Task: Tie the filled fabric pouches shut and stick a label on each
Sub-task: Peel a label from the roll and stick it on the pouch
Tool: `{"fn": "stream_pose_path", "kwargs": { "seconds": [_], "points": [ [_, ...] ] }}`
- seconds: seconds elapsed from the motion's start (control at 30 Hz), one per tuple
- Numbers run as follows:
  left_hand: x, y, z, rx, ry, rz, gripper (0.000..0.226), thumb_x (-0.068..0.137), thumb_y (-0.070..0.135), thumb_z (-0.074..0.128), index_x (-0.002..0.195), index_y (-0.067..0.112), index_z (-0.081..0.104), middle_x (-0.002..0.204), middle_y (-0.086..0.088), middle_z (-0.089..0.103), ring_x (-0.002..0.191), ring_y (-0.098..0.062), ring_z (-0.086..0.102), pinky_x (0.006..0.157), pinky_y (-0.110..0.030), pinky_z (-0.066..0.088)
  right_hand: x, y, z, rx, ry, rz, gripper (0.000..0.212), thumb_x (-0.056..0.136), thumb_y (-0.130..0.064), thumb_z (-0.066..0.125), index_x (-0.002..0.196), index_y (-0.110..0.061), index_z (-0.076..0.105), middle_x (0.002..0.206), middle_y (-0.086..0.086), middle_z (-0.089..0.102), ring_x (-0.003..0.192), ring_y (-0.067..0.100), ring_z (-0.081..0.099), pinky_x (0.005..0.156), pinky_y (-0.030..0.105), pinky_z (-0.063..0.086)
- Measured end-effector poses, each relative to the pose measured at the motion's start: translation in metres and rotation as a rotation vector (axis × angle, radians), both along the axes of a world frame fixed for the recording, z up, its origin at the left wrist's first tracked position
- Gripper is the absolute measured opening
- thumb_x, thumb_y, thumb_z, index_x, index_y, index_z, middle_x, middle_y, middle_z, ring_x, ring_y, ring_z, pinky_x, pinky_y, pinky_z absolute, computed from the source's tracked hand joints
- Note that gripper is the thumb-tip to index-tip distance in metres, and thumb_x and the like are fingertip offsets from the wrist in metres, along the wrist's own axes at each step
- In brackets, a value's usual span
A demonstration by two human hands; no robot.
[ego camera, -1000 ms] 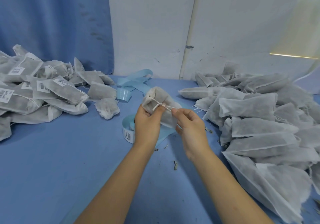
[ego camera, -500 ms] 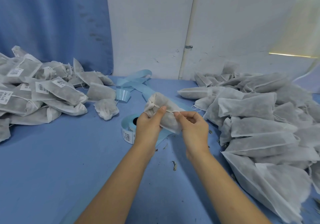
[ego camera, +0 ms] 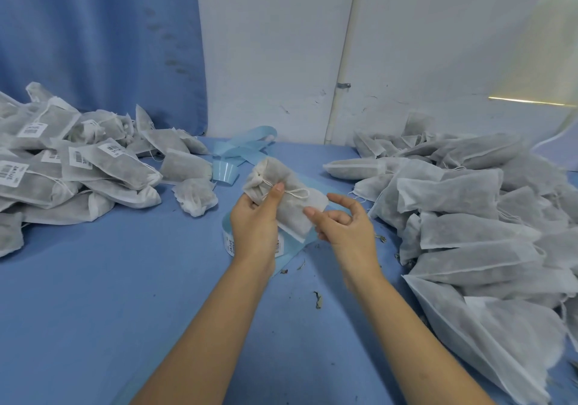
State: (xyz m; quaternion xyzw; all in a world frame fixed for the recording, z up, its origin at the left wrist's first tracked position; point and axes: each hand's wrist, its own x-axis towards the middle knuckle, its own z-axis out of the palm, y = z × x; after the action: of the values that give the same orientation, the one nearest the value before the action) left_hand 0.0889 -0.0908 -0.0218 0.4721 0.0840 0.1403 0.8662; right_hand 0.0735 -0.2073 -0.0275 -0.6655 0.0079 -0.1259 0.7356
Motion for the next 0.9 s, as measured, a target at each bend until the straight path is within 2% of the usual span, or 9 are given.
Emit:
{"fn": "stream_pose_path", "kwargs": {
  "seconds": [0.1, 0.2, 0.27, 0.33, 0.43, 0.57, 0.73, 0.83, 0.9],
  "points": [
    [0.001, 0.004, 0.002, 0.032, 0.013, 0.027, 0.010, 0.087, 0.012, 0.068, 0.096, 0.008, 0.066, 0.094, -0.009, 0.071, 0.090, -0.023, 0.067, 0.088, -0.041, 0.054, 0.000, -0.001, -0.008, -0.084, 0.029, 0.020, 0.028, 0.084, -0.025, 0.073, 0.108, -0.018, 0.059, 0.091, -0.003, 0.068, 0.058, 0.004, 0.062, 0.053, 0.015, 0.045],
    [-0.001, 0.008, 0.004, 0.045, 0.009, 0.037, 0.012, 0.087, 0.012, 0.067, 0.097, 0.007, 0.066, 0.097, -0.011, 0.070, 0.092, -0.025, 0.066, 0.091, -0.043, 0.053, 0.001, -0.001, -0.012, -0.160, 0.065, 0.188, 0.011, 0.093, -0.013, 0.060, 0.099, -0.022, 0.063, 0.101, -0.010, 0.067, 0.054, 0.011, 0.065, 0.049, 0.016, 0.045],
    [-0.004, 0.009, 0.007, 0.035, -0.024, 0.018, 0.006, 0.086, 0.010, 0.066, 0.092, 0.011, 0.068, 0.096, -0.010, 0.071, 0.092, -0.026, 0.067, 0.088, -0.042, 0.053, 0.000, 0.003, -0.015, -0.230, 0.062, 0.271, 0.024, 0.092, -0.001, 0.051, 0.094, -0.021, 0.063, 0.089, -0.012, 0.069, 0.054, 0.012, 0.066, 0.048, 0.017, 0.045],
    [-0.007, 0.009, 0.010, 0.071, -0.040, -0.003, 0.011, 0.084, 0.004, 0.064, 0.080, 0.014, 0.068, 0.082, -0.005, 0.072, 0.080, -0.022, 0.067, 0.076, -0.037, 0.054, -0.002, 0.004, -0.018, -0.435, 0.012, 0.207, 0.029, 0.087, 0.002, 0.050, 0.082, -0.025, 0.061, 0.068, -0.010, 0.068, 0.055, 0.006, 0.063, 0.053, 0.016, 0.042],
    [-0.014, 0.009, 0.011, 0.253, -0.023, -0.006, 0.025, 0.075, -0.002, 0.057, 0.058, 0.016, 0.057, 0.057, 0.000, 0.055, 0.057, -0.016, 0.050, 0.057, -0.027, 0.041, -0.001, 0.002, -0.024, -0.629, -0.111, 0.075, 0.035, 0.086, 0.001, 0.054, 0.075, -0.033, 0.057, 0.075, -0.012, 0.063, 0.069, 0.004, 0.057, 0.062, 0.013, 0.040],
    [-0.018, 0.010, 0.002, 0.624, 0.051, 0.041, 0.023, 0.063, 0.014, 0.053, 0.047, 0.018, 0.036, 0.043, 0.011, 0.031, 0.047, -0.011, 0.027, 0.041, -0.022, 0.022, 0.006, -0.010, -0.030, -0.734, -0.214, -0.135, 0.020, 0.096, -0.002, 0.048, 0.099, -0.016, 0.062, 0.096, -0.009, 0.056, 0.085, 0.005, 0.051, 0.075, 0.010, 0.036],
    [-0.020, 0.018, -0.019, 0.864, -0.012, 0.124, 0.024, 0.064, 0.019, 0.044, 0.042, 0.023, 0.036, 0.047, 0.012, 0.041, 0.048, -0.007, 0.038, 0.045, -0.018, 0.024, 0.008, -0.015, -0.035, -0.805, -0.225, -0.232, 0.021, 0.097, 0.000, 0.043, 0.108, -0.004, 0.061, 0.105, 0.001, 0.051, 0.089, 0.022, 0.060, 0.085, 0.033, 0.046],
    [-0.018, 0.027, -0.032, 1.074, 0.004, 0.160, 0.024, 0.075, 0.013, 0.049, 0.054, 0.025, 0.044, 0.061, 0.009, 0.049, 0.060, -0.015, 0.044, 0.053, -0.027, 0.029, 0.010, -0.017, -0.038, -0.796, -0.218, -0.248, 0.023, 0.098, 0.001, 0.041, 0.110, -0.003, 0.060, 0.110, 0.006, 0.054, 0.090, 0.018, 0.056, 0.085, 0.028, 0.044],
    [-0.016, 0.027, -0.037, 1.220, 0.012, 0.220, 0.016, 0.079, 0.009, 0.053, 0.063, 0.014, 0.050, 0.065, 0.003, 0.051, 0.064, -0.023, 0.047, 0.056, -0.032, 0.031, 0.012, -0.019, -0.039, -0.805, -0.214, -0.266, 0.023, 0.098, 0.001, 0.042, 0.111, -0.002, 0.060, 0.111, 0.008, 0.055, 0.090, 0.012, 0.050, 0.082, 0.019, 0.038]
  ]
}}
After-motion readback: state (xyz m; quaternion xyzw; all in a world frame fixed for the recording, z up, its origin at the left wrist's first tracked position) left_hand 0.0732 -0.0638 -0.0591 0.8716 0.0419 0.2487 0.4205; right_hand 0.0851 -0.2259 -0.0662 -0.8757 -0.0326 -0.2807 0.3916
